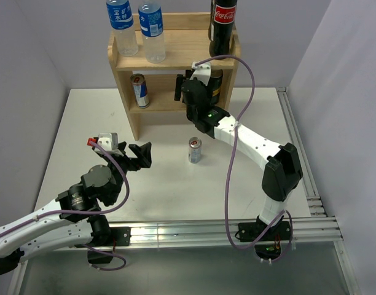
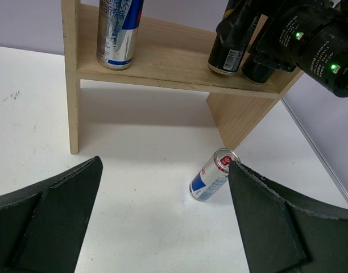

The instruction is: Place and organize the beverage onto the shelf

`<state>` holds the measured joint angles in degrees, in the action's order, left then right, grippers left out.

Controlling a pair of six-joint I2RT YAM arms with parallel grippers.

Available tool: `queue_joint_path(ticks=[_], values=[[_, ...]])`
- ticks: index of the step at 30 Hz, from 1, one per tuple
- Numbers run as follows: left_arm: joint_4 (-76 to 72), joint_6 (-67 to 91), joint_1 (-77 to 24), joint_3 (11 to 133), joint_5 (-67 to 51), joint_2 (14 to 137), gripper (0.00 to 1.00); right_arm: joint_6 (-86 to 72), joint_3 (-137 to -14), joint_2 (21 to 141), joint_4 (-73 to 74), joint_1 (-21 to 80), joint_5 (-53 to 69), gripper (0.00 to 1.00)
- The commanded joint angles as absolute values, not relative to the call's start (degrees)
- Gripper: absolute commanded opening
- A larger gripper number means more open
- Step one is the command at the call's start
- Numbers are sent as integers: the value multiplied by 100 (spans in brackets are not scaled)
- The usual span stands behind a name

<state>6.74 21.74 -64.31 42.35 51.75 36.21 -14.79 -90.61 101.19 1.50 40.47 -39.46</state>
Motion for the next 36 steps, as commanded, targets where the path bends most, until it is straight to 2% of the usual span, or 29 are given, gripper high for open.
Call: queue_joint_path(ticks=[1,12,36], values=[[519,2127,-6416,4219,5150,3595,99,-2030,-8754,10230,774,3938,-3955,88],[483,2118,-6416,4201,5142,3621,99,-2197,-8544,10081,835,3955,-4017,88],[492,2136,-6416,4245,5107,3700,99,-2496,-7621,8851,967,4429,-4210,88]])
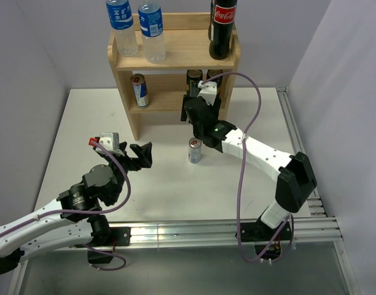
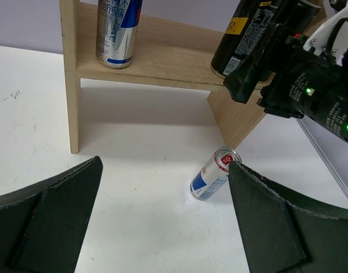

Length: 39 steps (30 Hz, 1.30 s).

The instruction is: Place and organize the beverage onto the shelf

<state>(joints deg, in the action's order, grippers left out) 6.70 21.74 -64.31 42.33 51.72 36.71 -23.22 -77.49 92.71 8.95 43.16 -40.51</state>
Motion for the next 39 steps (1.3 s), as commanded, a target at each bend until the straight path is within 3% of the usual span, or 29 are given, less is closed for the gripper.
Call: queue_joint_path(ticks=[1,10,13,16,25,39], values=[[501,2136,-6416,4254,5115,3700,99,-2522,-7577,8737,1019,4508,-4227,88],[457,2153,-6416,4175,5168,3700,99,-3120,-6294,7552,1371,5062,-4044,88],[475,2180,-6416,4184,5203,3788,99,-3339,-5802,7234,1406,5343,-3903,100],[448,2188,-6416,4157,5282,3850,99,-3541,-5362,7110,1293,5616,-3797,100],[123,2039,-6223,4113,5476,4034,99,-3753,-4799,8015,449,5722,-3498,100],[-536,1907,-4878,4105,4597,4254,99,-3428,-4983,9202,-412,5063,-3516,100]])
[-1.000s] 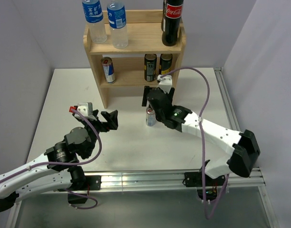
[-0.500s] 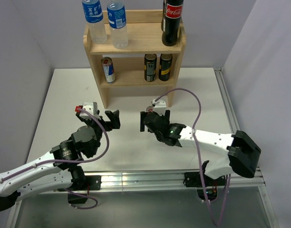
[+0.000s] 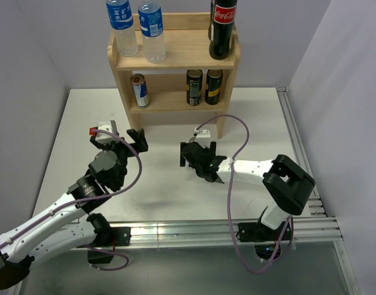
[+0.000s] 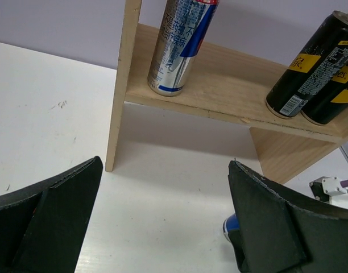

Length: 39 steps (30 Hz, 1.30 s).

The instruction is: Place and organize the beverage onto the shelf

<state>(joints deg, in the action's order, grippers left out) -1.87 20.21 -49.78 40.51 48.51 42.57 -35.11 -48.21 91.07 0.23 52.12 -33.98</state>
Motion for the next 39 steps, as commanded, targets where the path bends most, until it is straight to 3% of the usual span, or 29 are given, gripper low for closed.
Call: queue_joint_path(ticks=[1,6,8,9,12,15,17,27,39], values=[[-554,1907,-4843,4096,4588,4245,99,-3410,-4992,9237,-465,5019,-3516,100],[-624,1898,-4773,4043,4526,4219,99,-3287,-5150,9570,-790,4799,-3516,97],[-624,1898,-4755,4043,4509,4236,99,-3235,-5273,9685,-870,4729,-3481,84],[-624,1898,-4746,4060,4509,4262,99,-3226,-5308,9781,-914,4711,-3489,68],[-615,1898,-4737,4060,4509,4271,99,-3173,-5440,9931,-967,4702,-3507,47],[-633,1881,-4729,4043,4509,4263,99,-3182,-5563,9984,-862,4711,-3507,12],[-633,1890,-4720,4043,4526,4245,99,-3190,-5712,9923,-739,4720,-3516,1],[-519,1898,-4676,4113,4764,4078,99,-2567,-7864,9369,684,4939,-3683,0],[-527,1863,-4597,4298,4808,3956,99,-1925,-10405,10309,1458,4922,-3612,0]])
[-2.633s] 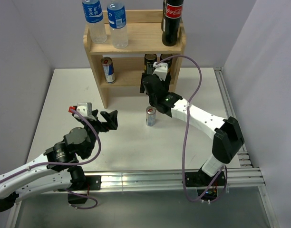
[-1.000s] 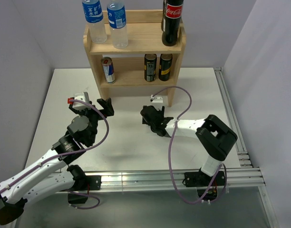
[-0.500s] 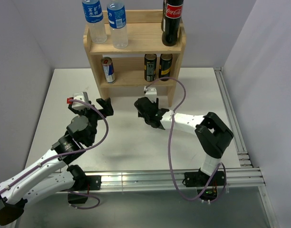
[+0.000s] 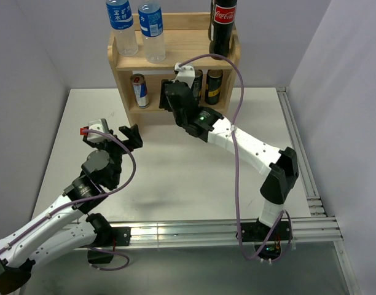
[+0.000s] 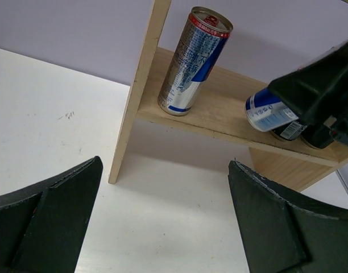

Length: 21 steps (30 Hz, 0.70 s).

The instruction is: Place and organize the beverage onto the shelf

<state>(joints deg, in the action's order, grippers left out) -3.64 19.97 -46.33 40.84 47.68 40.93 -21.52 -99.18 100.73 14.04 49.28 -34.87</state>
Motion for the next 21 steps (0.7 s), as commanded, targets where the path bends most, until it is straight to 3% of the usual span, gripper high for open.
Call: queue_joint_path(ticks=[1,21], values=[[-536,1863,-4597,4289,4808,3938,99,-1890,-10580,10440,1485,4913,-3586,0],[-615,1872,-4588,4175,4615,3823,99,-1864,-11874,11654,1846,4887,-3533,0]])
